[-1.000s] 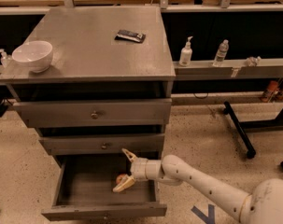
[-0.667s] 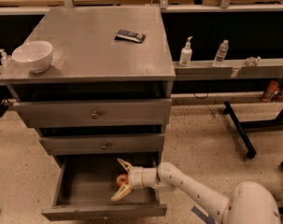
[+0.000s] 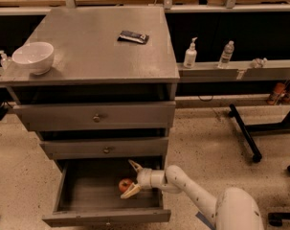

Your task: Pick apple from bottom drawer and place on counter

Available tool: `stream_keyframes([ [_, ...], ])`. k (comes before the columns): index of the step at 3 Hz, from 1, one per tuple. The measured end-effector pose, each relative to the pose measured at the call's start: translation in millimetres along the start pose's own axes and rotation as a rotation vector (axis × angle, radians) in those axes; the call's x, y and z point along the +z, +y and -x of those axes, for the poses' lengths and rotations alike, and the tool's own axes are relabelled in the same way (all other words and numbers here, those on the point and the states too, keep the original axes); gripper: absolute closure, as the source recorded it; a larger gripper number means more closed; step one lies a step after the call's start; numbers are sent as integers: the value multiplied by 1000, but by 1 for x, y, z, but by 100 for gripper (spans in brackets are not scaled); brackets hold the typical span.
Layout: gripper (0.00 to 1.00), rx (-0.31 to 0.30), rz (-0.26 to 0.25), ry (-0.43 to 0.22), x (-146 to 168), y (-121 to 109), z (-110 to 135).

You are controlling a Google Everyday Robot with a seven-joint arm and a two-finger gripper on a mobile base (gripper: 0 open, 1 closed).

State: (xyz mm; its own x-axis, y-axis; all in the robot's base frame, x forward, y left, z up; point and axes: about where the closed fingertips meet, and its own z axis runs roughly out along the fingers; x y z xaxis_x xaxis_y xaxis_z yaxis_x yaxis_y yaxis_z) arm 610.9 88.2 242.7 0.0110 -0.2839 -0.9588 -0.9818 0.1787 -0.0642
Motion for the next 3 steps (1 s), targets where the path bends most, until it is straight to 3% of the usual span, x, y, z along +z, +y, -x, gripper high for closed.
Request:
stream_keyframes([
  [1, 0, -1, -4, 1, -1, -2, 0],
  [3, 0, 12, -71, 236, 18, -15, -62],
])
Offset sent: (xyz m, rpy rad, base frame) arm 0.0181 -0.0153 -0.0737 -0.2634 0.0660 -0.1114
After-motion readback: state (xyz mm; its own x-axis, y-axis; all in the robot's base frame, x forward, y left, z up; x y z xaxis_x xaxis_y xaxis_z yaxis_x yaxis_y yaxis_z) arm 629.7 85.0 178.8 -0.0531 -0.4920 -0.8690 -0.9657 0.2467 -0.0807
